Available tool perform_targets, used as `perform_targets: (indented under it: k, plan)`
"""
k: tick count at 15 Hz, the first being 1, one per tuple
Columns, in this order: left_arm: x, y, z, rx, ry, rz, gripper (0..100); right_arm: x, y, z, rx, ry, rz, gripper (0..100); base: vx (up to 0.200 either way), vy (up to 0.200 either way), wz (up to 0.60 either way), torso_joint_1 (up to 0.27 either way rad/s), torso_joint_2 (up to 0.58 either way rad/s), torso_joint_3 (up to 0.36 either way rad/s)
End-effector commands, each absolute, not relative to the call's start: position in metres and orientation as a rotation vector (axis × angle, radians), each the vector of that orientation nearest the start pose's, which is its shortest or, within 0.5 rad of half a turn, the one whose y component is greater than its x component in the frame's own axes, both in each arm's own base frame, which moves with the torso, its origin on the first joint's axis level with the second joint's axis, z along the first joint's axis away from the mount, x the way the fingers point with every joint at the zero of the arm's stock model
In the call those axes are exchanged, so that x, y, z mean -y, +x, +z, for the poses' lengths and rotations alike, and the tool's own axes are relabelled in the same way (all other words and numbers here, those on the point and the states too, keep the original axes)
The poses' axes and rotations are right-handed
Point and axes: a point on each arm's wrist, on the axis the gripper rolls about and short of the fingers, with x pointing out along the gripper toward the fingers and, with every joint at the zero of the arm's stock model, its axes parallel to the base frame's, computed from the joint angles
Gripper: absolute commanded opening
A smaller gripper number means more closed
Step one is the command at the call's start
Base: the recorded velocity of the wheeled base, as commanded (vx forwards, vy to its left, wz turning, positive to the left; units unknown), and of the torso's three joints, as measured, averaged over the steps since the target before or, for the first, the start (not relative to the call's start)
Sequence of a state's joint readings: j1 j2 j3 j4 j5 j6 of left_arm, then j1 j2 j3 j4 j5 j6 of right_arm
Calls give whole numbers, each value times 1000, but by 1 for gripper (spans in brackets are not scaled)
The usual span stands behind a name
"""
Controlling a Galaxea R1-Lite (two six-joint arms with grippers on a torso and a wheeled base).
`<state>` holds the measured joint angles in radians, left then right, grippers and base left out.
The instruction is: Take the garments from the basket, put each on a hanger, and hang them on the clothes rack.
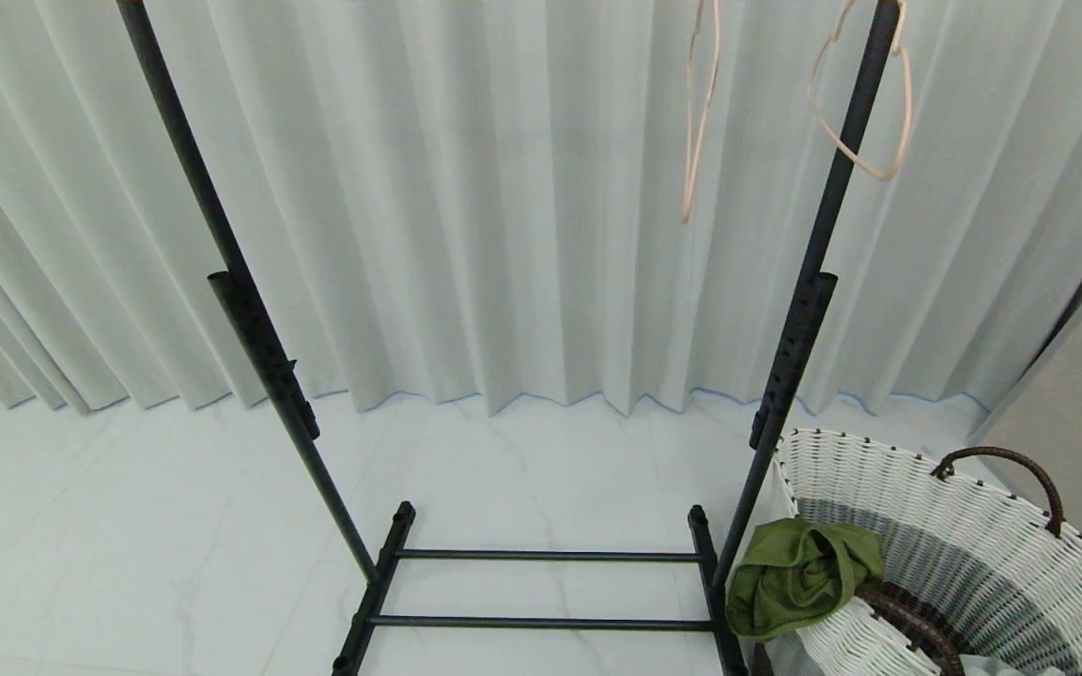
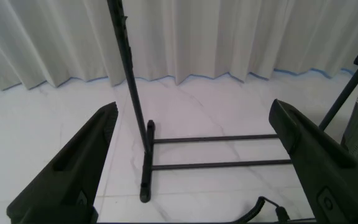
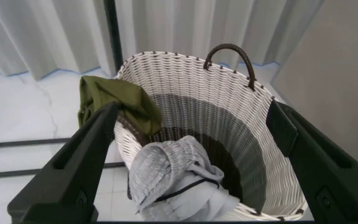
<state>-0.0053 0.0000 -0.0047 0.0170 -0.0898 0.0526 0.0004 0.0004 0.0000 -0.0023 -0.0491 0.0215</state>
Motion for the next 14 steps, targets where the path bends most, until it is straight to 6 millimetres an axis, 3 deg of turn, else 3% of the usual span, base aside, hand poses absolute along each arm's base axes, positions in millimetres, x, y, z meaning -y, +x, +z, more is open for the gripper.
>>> perform_targets:
  k: [1,6,7,8,10,11,14]
  plan:
    - [2,-23,75,-11,52,-97,100,1,-23,76,4,18,-49,100,0,0,0,0,0,0]
    - [2,-23,75,-11,50,-95,100,1,-23,78,22,10,-52,100,0,0,0,0,0,0]
    - [2,-23,75,-11,50,-95,100,1,-26,92,91,27,-43,100,0,0,0,0,0,0]
    - [2,-23,75,-11,50,-95,100,2,-31,118,125,64,-27,100,0,0,0,0,0,0]
    - [2,-23,75,-11,50,-95,100,3,-32,146,9,17,12,100,0,0,0,0,0,0]
    - [2,-23,75,-11,50,-97,100,4,-23,153,-145,-85,47,100,0,0,0,0,0,0]
    - [2,-23,75,-11,50,-95,100,2,23,157,-460,-221,-80,100,0,0,0,0,0,0]
